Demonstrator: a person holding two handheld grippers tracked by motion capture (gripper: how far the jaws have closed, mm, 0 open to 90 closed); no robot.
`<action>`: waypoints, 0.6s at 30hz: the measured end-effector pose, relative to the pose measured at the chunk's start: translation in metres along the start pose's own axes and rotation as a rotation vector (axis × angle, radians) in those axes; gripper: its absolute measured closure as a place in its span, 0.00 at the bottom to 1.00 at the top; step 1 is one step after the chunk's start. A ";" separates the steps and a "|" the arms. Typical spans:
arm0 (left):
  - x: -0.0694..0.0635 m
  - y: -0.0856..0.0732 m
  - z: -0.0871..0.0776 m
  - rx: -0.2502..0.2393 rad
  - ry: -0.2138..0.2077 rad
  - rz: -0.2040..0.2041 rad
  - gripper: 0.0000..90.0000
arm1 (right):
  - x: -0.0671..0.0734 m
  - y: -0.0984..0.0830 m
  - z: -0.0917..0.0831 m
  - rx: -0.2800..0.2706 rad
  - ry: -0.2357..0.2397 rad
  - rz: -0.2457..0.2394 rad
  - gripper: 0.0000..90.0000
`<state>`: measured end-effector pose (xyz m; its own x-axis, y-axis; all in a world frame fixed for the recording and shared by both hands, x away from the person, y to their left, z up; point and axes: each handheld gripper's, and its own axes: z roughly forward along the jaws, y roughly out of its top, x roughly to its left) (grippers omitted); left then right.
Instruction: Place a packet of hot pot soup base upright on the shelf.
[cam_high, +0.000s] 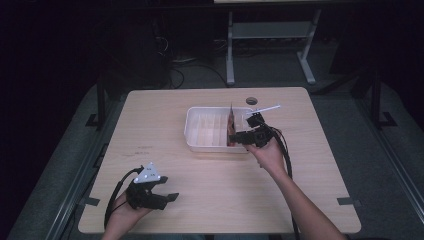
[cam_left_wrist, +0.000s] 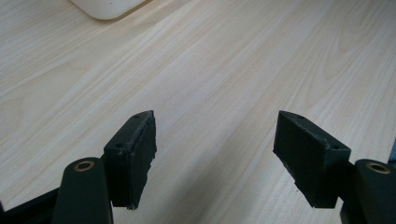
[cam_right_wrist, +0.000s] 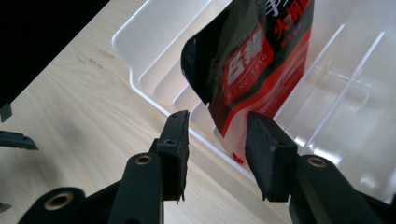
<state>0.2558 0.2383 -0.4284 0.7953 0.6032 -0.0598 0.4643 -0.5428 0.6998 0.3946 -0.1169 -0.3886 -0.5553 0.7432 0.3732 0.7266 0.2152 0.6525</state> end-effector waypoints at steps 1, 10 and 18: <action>0.000 0.000 0.000 0.000 -0.001 0.000 0.33 | 0.000 -0.001 0.000 0.000 0.003 -0.001 0.65; 0.001 0.000 0.000 0.001 0.002 -0.001 0.33 | 0.000 -0.005 -0.005 0.011 0.020 -0.013 0.62; 0.002 -0.001 -0.001 0.003 0.006 -0.004 0.32 | 0.003 -0.009 -0.009 0.032 0.050 -0.035 0.58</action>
<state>0.2570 0.2402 -0.4285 0.7910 0.6090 -0.0585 0.4687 -0.5418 0.6977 0.3827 -0.1225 -0.3876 -0.5995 0.7027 0.3831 0.7184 0.2614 0.6447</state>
